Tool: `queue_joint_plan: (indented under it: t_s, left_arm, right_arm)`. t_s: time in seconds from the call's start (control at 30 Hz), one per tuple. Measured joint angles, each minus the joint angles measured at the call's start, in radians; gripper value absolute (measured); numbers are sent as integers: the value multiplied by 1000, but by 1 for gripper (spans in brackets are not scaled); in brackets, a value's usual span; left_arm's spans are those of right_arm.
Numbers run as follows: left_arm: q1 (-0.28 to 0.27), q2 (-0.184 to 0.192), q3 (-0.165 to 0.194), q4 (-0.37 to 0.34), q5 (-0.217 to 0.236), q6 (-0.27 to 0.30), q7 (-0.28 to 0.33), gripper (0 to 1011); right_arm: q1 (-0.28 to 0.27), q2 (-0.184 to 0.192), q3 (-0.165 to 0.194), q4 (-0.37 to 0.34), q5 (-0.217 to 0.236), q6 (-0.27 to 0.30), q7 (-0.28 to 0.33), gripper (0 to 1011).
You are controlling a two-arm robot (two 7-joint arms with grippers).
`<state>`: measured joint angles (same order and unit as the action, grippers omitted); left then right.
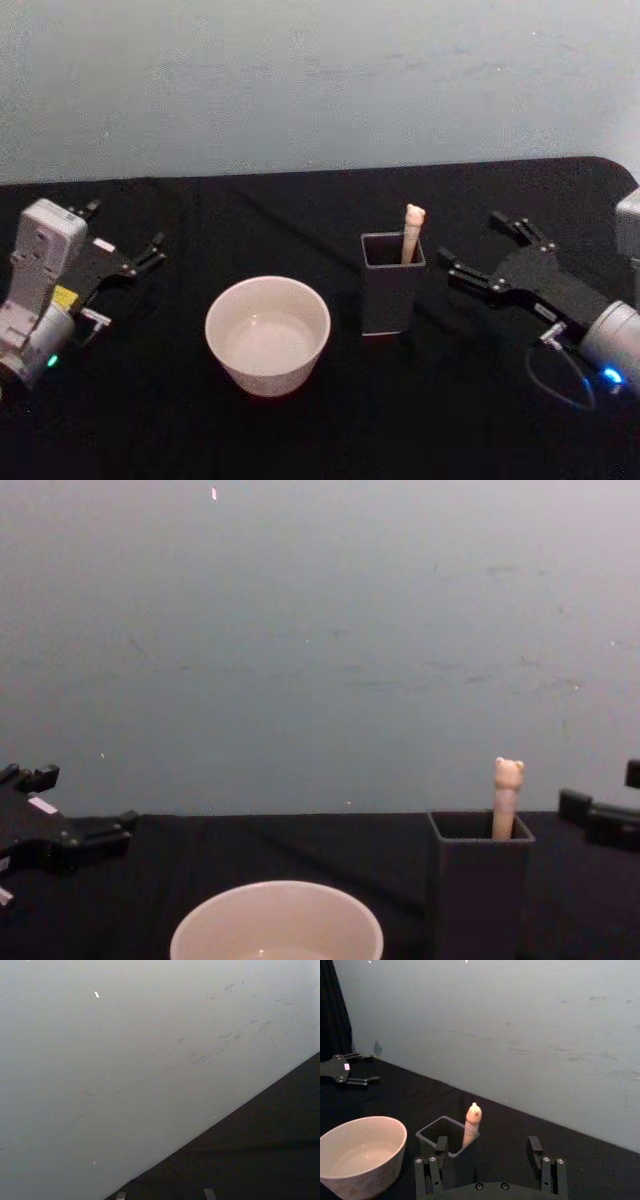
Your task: Pick up the stirring spoon with one hand, stir inside the cup, then place it back in its original position.
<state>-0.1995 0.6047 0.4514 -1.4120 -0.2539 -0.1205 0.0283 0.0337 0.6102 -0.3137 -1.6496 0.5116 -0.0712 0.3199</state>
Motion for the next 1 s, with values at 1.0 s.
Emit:
queue_joint_plan:
  t_s: [1.0]
  left_arm:
    - [0,0,0,0,0,0,0,1001]
  right_arm:
    - [162,-164,-28,178,-69,69,87,1002]
